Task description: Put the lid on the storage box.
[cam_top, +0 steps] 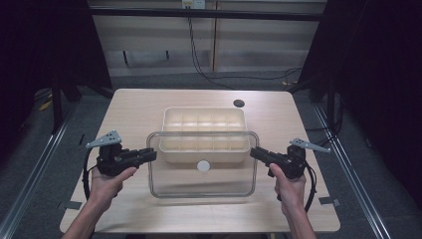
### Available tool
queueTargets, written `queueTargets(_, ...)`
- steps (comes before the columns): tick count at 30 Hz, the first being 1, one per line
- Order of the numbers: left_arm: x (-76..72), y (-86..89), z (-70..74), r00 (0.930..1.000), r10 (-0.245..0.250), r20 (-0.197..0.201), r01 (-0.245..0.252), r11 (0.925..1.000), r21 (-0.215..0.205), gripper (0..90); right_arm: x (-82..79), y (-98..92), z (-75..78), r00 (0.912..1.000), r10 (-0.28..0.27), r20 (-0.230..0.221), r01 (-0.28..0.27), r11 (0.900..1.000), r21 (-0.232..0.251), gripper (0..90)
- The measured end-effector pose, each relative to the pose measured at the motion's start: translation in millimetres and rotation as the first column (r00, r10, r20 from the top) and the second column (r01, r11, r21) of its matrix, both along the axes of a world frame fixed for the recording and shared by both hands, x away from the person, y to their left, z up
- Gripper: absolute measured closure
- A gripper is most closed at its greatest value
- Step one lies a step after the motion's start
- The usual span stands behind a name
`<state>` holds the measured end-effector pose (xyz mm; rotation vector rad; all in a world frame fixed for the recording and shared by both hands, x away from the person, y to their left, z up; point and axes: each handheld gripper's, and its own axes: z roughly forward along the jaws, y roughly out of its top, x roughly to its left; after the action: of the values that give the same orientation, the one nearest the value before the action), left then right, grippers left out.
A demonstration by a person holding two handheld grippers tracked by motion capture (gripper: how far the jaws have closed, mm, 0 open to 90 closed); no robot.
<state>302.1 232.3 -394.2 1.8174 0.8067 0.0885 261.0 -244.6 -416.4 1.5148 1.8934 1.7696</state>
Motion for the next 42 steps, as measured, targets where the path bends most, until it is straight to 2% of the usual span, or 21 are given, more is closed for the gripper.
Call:
queueTargets(17, 8.2, -0.6, 12.3, 0.9996, 0.017, 0.021, -0.016, 0.9995, -0.025, 74.4, 13.6, -0.6, 9.5, 0.9998, -0.003, 0.017, 0.003, 1.0, 0.015, 72.9)
queueTargets(21, 10.8, -1.5, 17.0, 0.9994, 0.019, 0.03, -0.018, 0.9996, -0.022, 74.6, 17.7, 0.6, 13.0, 0.9997, -0.006, 0.024, 0.007, 1.0, -0.006, 72.0)
queueTargets(26, 13.9, -0.8, 20.8, 0.9991, 0.021, 0.038, -0.02, 0.9995, -0.025, 74.6, 22.7, 1.1, 18.7, 0.9995, -0.006, 0.031, 0.006, 1.0, -0.007, 72.0)
queueTargets(35, 20.0, 1.0, 23.9, 0.9989, 0.033, 0.034, -0.031, 0.998, -0.054, 75.3, 29.0, 3.0, 23.7, 0.9991, 0.0, 0.043, 0.001, 1.0, -0.024, 71.7)
queueTargets(38, 21.7, -0.3, 28.1, 0.9984, 0.025, 0.051, -0.023, 0.9987, -0.045, 75.4, 32.1, 1.8, 24.7, 0.9987, -0.005, 0.05, 0.006, 1.0, -0.016, 71.2)
queueTargets(42, 23.4, -1.5, 30.6, 0.9982, 0.027, 0.054, -0.025, 0.9991, -0.034, 75.4, 34.4, 0.9, 25.4, 0.9983, -0.006, 0.058, 0.007, 1.0, -0.013, 70.9)
